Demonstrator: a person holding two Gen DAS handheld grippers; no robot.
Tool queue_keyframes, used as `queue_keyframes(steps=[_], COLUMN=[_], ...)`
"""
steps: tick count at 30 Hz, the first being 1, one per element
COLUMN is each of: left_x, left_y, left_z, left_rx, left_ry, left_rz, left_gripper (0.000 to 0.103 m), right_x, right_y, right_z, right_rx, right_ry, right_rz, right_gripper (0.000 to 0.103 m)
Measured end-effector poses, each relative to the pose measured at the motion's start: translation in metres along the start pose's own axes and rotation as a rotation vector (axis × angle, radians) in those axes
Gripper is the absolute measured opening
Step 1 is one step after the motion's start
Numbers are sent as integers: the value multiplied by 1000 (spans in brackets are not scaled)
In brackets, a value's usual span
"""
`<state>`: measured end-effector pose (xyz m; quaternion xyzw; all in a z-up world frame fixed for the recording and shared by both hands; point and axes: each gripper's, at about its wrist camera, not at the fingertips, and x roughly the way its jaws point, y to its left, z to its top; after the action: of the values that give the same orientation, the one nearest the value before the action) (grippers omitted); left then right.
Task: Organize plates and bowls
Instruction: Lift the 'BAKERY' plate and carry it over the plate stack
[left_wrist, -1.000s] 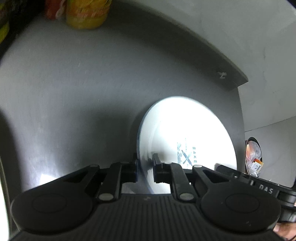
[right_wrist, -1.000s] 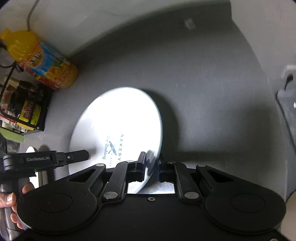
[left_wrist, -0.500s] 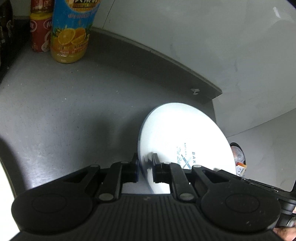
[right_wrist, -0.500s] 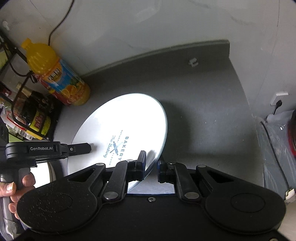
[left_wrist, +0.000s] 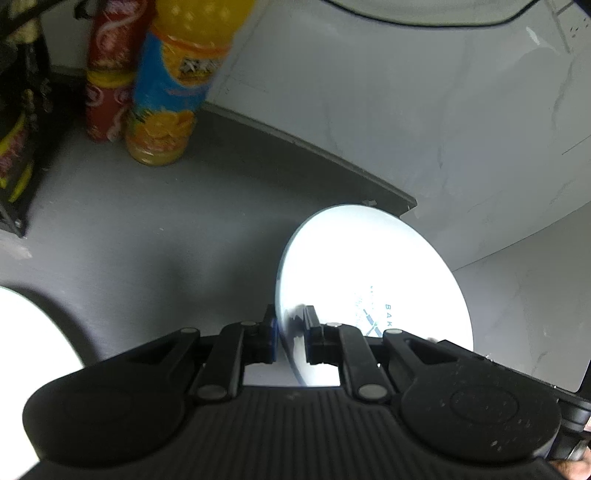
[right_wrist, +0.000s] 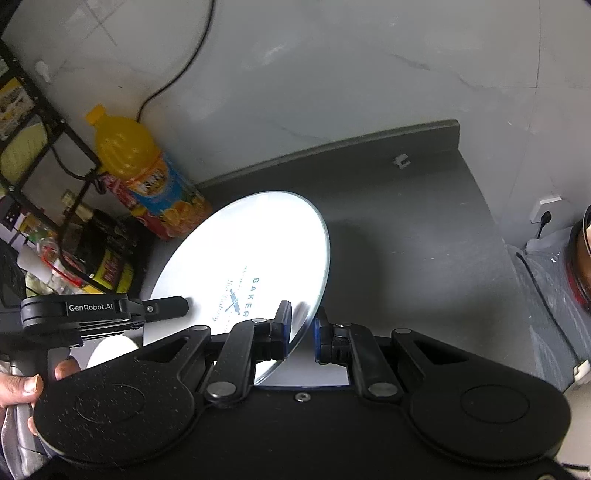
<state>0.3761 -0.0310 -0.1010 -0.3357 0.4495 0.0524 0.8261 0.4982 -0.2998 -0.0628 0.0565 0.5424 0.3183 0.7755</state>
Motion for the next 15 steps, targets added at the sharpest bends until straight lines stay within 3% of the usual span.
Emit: queue_keyframes(steps=[15], left_x=[-76], left_y=[67], left_z=[6], left_rx=[27], left_ry=[-30], left_rz=[-7], left_gripper=[11], right_x=[-8], right_y=[79], right_z=[-41], right_rx=[52], right_ry=[-81], right_rz=[65], right_gripper=[12])
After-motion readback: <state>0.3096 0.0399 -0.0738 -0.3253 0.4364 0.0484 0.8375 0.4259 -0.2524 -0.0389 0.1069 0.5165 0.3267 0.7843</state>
